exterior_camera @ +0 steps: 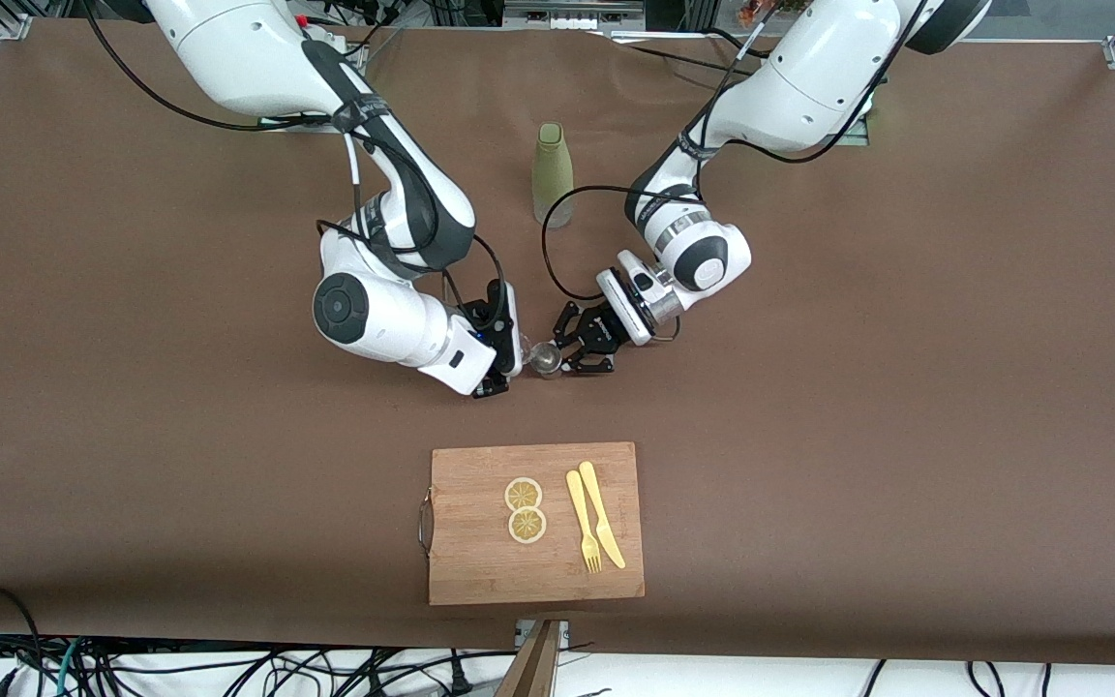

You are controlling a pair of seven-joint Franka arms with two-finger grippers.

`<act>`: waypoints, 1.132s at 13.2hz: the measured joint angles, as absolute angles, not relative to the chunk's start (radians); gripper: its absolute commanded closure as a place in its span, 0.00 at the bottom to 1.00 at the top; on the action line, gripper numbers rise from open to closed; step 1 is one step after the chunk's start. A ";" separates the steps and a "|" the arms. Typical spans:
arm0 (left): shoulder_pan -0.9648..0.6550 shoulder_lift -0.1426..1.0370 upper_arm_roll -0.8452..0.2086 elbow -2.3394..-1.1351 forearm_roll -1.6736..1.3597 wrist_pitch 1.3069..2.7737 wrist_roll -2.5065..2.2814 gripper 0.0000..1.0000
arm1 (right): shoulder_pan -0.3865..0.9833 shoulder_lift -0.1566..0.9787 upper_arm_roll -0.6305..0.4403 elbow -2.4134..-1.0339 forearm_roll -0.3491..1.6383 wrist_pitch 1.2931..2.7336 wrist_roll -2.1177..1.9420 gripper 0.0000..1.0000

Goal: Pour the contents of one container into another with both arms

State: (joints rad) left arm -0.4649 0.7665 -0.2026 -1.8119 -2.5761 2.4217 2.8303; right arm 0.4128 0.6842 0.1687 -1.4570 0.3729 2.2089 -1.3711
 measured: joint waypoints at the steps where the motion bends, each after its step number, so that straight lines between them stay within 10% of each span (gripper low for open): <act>1: -0.467 0.767 -0.203 -1.811 -2.579 2.421 2.830 1.00 | 0.417 0.684 0.169 -1.456 0.370 2.216 -1.371 0.64; 15: -0.481 0.768 -0.201 -1.799 -2.593 2.421 2.829 1.00 | 0.466 0.684 0.128 -1.450 0.224 2.252 -1.369 0.64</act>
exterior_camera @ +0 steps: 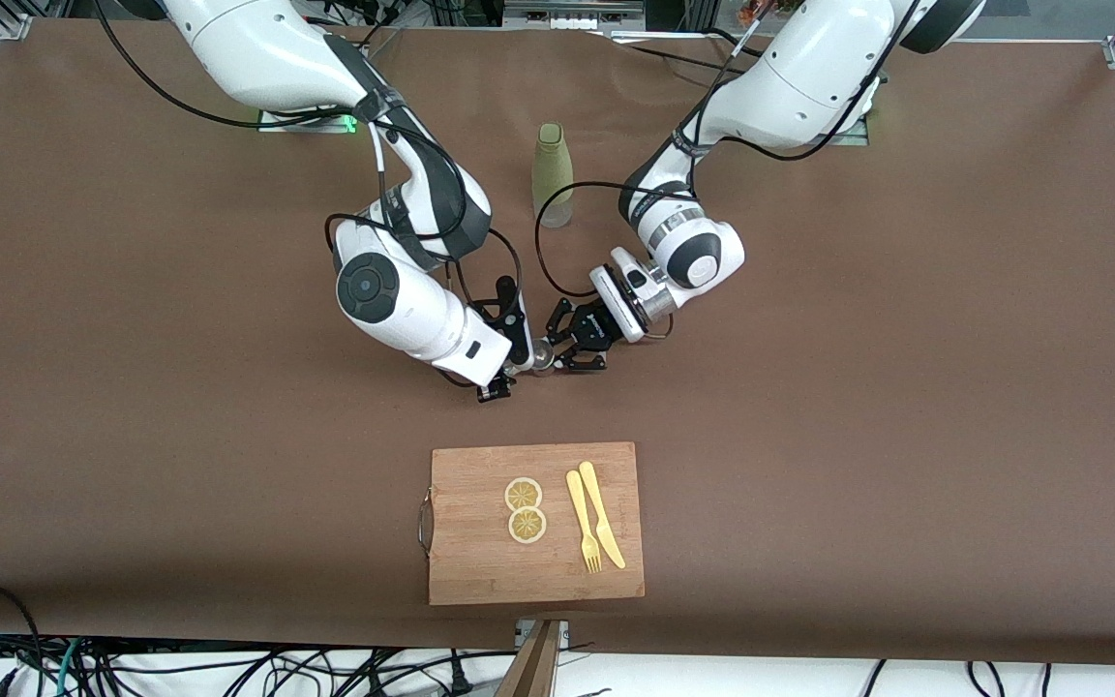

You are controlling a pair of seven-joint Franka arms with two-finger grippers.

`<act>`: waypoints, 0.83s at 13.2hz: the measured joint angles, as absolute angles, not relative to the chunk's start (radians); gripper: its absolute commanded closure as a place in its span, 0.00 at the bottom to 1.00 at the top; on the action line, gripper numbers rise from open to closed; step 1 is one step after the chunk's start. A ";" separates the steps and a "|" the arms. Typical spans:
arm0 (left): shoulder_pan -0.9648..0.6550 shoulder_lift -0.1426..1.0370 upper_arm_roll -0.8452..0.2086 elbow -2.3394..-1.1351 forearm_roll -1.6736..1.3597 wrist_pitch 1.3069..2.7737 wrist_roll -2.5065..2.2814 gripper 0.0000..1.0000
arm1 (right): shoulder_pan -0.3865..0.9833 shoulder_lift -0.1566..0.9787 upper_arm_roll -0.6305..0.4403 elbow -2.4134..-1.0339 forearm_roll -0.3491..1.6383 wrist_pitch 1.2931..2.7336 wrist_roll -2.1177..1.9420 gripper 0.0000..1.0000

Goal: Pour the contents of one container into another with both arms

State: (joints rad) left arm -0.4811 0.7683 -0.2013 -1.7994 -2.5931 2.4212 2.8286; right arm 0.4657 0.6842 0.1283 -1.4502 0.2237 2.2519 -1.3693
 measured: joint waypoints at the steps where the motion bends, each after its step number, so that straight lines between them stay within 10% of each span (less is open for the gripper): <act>1: -0.481 0.768 -0.201 -1.799 -2.593 2.421 2.829 1.00 | 0.469 0.684 0.126 -1.450 0.214 2.252 -1.369 0.64; 11: -0.482 0.768 -0.201 -1.797 -2.593 2.421 2.829 1.00 | 0.564 0.674 0.030 -1.432 0.144 2.253 -1.353 0.64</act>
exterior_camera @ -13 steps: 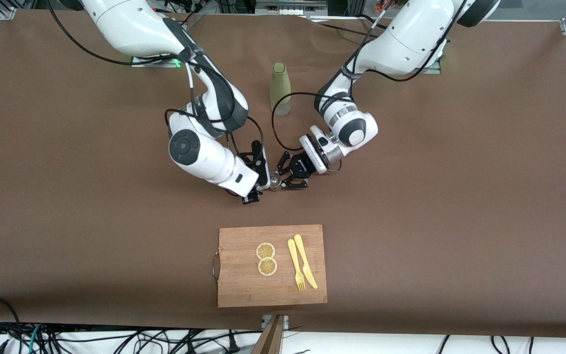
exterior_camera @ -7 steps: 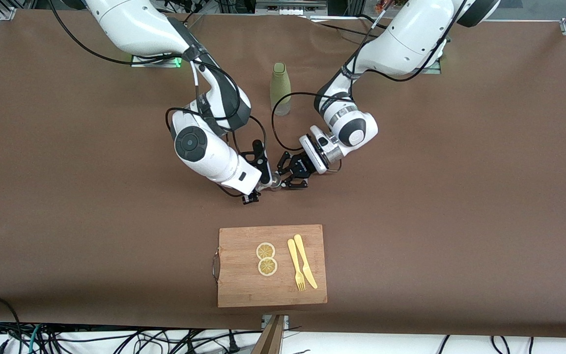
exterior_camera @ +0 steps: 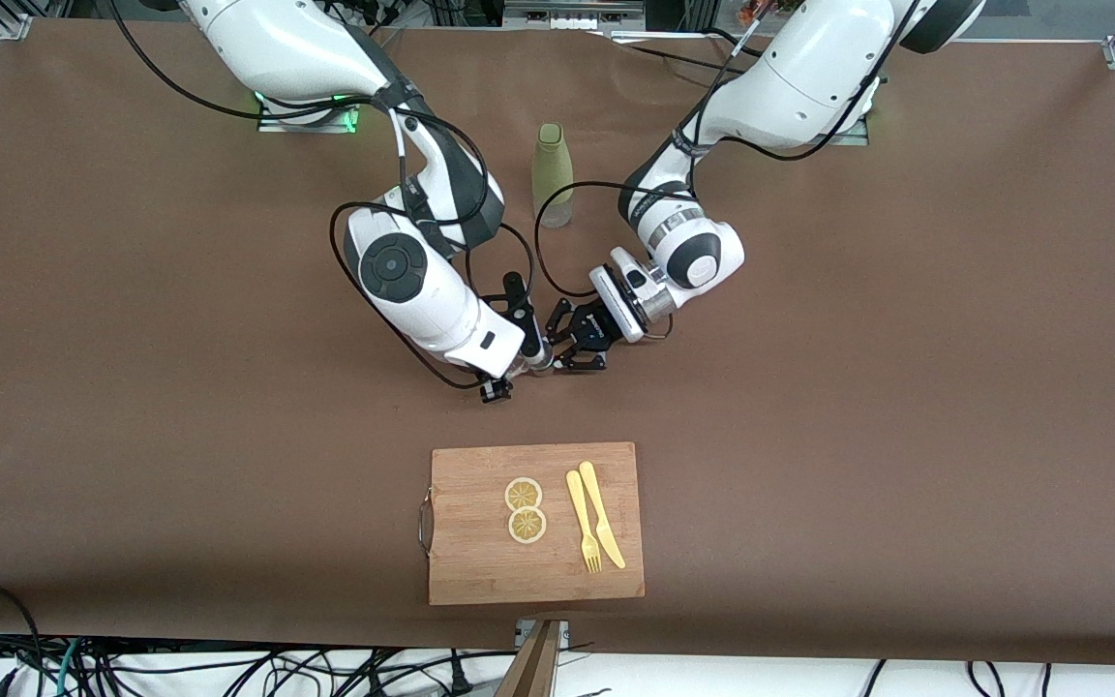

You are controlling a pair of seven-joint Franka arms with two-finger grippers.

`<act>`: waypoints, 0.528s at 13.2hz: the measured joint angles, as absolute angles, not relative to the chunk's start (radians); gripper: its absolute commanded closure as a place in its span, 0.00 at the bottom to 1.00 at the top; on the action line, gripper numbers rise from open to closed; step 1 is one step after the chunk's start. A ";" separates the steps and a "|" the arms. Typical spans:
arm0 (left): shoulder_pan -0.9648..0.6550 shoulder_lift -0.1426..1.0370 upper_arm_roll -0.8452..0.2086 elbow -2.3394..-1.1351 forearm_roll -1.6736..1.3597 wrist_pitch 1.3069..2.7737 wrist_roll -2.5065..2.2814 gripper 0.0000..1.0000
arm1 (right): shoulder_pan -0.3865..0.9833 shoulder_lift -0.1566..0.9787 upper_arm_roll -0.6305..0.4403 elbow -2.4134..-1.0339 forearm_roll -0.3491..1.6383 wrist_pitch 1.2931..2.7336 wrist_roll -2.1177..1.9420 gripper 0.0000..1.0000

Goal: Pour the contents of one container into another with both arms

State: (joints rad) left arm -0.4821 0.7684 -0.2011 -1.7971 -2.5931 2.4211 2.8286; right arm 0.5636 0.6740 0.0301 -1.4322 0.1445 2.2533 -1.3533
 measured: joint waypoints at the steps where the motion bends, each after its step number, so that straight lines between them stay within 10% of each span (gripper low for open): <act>1: -0.482 0.768 -0.201 -1.797 -2.593 2.421 2.829 1.00 | 0.575 0.673 0.018 -1.432 0.144 2.253 -1.347 0.63; 7: -0.482 0.768 -0.201 -1.797 -2.593 2.421 2.828 1.00 | 0.607 0.673 -0.003 -1.432 0.102 2.253 -1.328 0.63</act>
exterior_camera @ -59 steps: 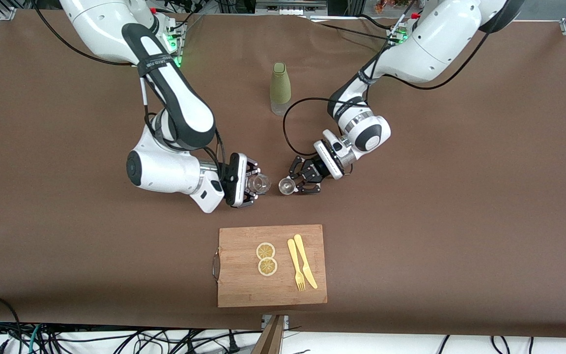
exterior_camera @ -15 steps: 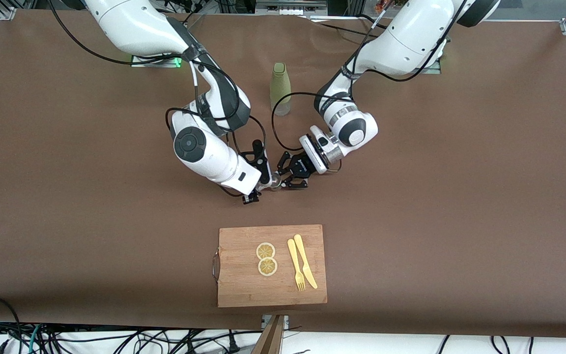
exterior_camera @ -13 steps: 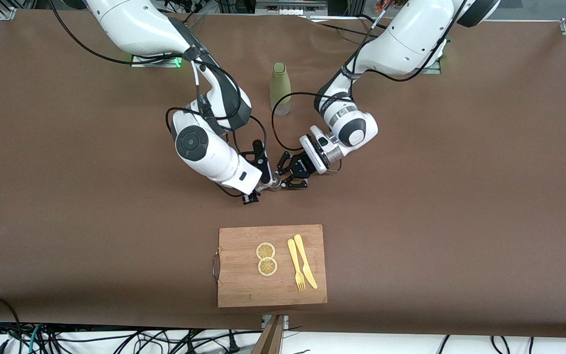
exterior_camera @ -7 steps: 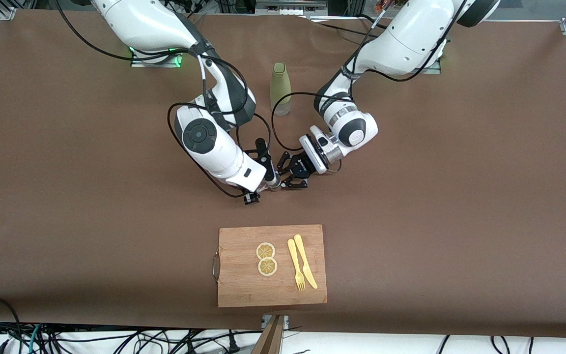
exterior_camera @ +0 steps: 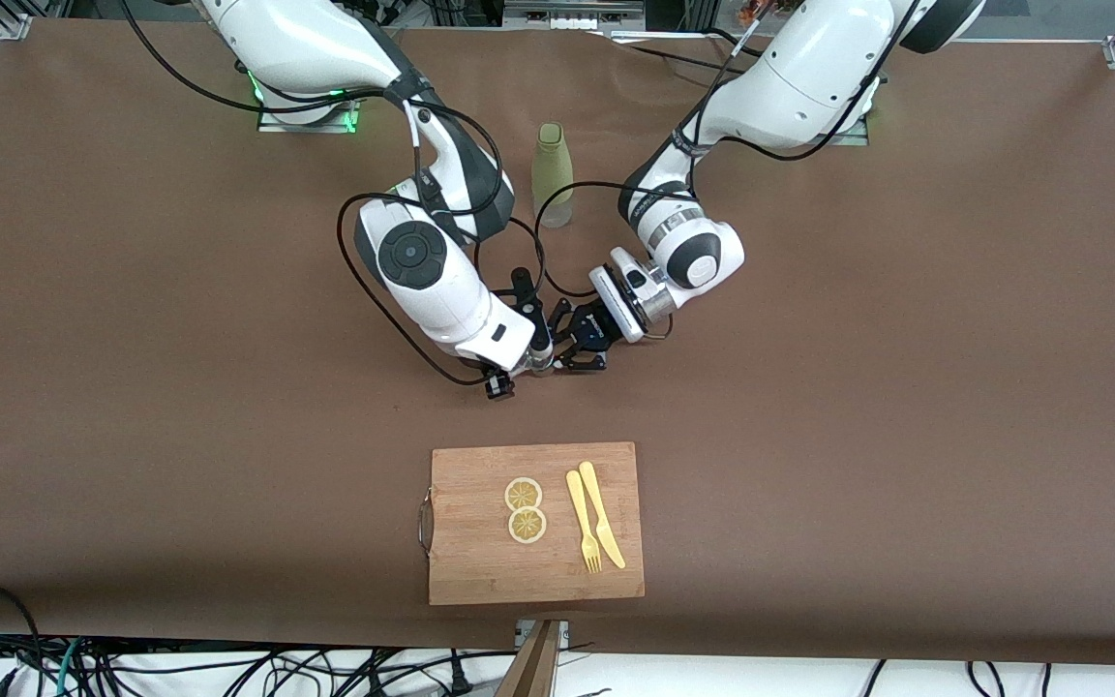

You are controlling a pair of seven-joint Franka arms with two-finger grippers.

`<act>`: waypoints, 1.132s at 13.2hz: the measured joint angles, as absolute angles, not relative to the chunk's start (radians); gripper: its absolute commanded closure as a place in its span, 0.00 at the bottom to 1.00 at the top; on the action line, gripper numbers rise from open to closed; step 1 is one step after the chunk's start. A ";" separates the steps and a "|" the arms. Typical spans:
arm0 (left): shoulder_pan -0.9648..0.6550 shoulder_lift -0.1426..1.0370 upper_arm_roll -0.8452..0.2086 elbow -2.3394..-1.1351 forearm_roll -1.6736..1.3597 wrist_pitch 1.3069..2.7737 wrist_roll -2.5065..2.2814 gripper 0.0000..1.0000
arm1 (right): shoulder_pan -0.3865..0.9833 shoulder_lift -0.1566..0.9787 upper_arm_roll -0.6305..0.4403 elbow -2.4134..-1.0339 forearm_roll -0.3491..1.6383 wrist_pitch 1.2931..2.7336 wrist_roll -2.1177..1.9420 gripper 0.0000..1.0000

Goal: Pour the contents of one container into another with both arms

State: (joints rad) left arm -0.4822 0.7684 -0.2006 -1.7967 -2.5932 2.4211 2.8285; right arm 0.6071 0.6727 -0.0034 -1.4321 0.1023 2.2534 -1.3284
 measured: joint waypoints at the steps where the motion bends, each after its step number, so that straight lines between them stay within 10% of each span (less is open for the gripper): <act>1: -0.482 0.768 -0.200 -1.796 -2.593 2.421 2.827 1.00 | 0.608 0.673 -0.004 -1.432 0.100 2.254 -1.328 0.63; 15: -0.482 0.768 -0.198 -1.792 -2.594 2.421 2.826 1.00 | 0.631 0.673 -0.028 -1.433 0.098 2.266 -1.304 0.63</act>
State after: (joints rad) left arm -0.4823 0.7685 -0.1980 -1.7924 -2.5939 2.4211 2.8255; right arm 0.6305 0.6727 -0.0276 -1.4329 0.0978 2.2656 -1.3043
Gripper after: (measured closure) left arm 0.789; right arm 0.520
